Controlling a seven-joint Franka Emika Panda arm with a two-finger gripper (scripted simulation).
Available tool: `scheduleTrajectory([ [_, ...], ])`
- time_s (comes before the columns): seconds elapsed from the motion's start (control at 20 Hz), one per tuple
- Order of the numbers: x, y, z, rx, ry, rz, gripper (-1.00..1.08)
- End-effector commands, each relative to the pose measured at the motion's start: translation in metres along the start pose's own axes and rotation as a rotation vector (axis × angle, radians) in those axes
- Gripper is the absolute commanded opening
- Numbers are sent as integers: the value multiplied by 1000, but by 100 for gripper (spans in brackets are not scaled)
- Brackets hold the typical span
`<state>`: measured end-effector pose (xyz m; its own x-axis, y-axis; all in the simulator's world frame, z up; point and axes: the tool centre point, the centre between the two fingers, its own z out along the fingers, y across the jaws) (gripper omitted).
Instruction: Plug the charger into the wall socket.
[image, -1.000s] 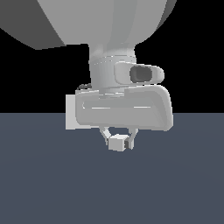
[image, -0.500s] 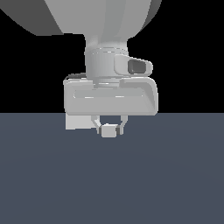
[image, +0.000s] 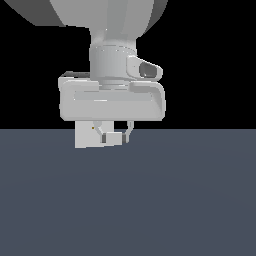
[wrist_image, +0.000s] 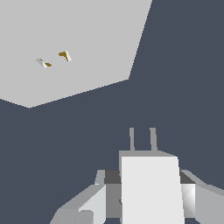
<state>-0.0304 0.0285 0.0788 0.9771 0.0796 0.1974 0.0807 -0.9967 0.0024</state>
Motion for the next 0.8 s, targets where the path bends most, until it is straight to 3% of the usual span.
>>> scheduleTrajectory([
  [0.0,3,-6,-5,13,0,-67,-100],
  [0.75,9,-29,-19,60,-4,-290,-100],
])
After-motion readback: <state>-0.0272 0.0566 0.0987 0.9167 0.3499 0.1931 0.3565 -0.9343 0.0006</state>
